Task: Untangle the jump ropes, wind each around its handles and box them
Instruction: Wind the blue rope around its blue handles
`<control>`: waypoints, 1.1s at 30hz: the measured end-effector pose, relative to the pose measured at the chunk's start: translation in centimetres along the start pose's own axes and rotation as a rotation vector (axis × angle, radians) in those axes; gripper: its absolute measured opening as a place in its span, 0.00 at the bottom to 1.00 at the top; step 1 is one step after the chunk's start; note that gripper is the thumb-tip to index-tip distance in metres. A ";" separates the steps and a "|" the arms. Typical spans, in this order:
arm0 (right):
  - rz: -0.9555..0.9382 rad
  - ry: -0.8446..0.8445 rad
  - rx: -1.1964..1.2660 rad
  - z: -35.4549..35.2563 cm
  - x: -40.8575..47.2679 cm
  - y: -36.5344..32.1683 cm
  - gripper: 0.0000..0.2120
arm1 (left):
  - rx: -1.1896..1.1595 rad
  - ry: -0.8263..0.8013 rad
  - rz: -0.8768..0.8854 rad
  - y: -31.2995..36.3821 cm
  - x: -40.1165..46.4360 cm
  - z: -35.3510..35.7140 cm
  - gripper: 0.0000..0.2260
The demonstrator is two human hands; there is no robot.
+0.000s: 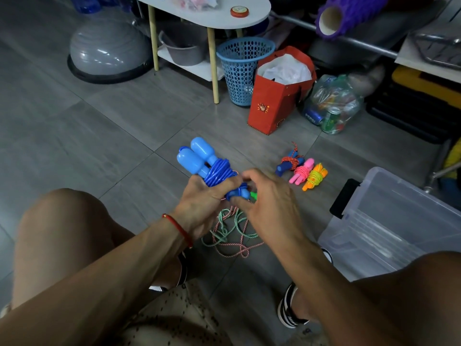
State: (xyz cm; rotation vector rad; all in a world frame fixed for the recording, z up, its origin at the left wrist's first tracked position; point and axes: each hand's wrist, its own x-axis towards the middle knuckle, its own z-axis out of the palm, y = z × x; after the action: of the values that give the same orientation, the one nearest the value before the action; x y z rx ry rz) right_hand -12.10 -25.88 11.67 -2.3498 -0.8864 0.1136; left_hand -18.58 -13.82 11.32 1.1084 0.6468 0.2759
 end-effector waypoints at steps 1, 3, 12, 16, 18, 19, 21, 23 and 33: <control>0.016 -0.025 0.061 -0.1 0.0 0.0 0.17 | 0.021 -0.006 -0.008 -0.1 -0.1 -0.1 0.09; 0.103 -0.058 0.157 -0.1 0.0 0.1 0.12 | 0.061 -0.022 -0.031 -0.4 -0.1 -0.4 0.11; 0.275 -0.186 0.308 0.5 0.4 1.2 0.10 | 0.281 -0.138 -0.072 -0.8 0.6 -1.6 0.16; 0.329 -0.257 0.460 0.3 0.6 1.7 0.11 | 0.261 -0.206 -0.142 -0.3 0.7 -2.1 0.22; 0.312 -0.262 0.493 0.1 0.8 2.0 0.11 | 0.220 -0.276 -0.205 0.0 0.6 -2.3 0.24; 0.297 -0.265 0.502 -0.1 0.8 2.0 0.11 | 0.203 -0.305 -0.230 0.2 0.5 -2.3 0.25; 0.268 -0.294 0.529 -0.3 0.7 2.1 0.09 | 0.167 -0.347 -0.262 0.2 0.5 -2.5 0.25; 0.223 -0.330 0.528 -0.5 0.6 2.2 0.08 | 0.135 -0.397 -0.279 0.2 0.5 -2.8 0.23; 0.079 -0.498 0.586 -2.5 0.3 2.4 0.07 | 0.127 -0.471 -0.261 0.8 0.1 -3.0 0.24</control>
State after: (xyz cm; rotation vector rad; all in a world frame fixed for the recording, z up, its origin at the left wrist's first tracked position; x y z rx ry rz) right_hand -9.78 -28.39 12.34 -1.8187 -0.8355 0.8959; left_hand -20.19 -11.20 11.12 1.1438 0.3829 -0.2505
